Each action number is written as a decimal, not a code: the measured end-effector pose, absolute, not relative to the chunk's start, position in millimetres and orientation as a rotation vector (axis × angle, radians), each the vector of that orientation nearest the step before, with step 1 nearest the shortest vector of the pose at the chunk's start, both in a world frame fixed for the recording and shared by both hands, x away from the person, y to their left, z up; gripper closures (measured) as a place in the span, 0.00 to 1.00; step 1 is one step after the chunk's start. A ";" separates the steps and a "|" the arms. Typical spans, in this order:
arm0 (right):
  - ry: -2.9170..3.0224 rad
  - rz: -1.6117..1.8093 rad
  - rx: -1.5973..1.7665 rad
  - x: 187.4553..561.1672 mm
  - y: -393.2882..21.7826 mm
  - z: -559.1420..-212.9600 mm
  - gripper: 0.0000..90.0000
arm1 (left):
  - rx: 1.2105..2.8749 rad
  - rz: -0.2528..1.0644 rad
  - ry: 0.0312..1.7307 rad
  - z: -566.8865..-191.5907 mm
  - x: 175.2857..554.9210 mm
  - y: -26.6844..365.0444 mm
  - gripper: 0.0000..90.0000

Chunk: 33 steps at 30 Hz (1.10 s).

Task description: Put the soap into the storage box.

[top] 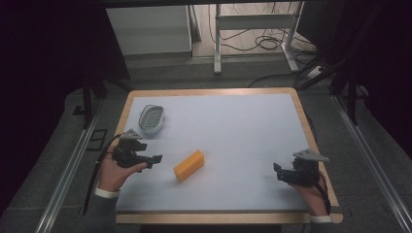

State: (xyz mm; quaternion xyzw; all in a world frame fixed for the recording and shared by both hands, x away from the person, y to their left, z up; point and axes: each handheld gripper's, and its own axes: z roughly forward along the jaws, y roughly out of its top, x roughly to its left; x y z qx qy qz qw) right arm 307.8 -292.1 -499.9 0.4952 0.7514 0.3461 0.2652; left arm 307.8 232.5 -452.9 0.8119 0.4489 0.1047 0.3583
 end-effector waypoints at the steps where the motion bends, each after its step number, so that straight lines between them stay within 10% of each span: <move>1: 2.026 0.934 1.337 307.5 -292.0 -499.7 0.10 | 2.095 0.270 1.158 -452.9 307.8 232.5 0.22; 33: 2.040 0.884 1.367 310.8 -294.4 -505.8 0.10 | 2.194 0.266 1.026 -441.1 314.2 182.4 0.23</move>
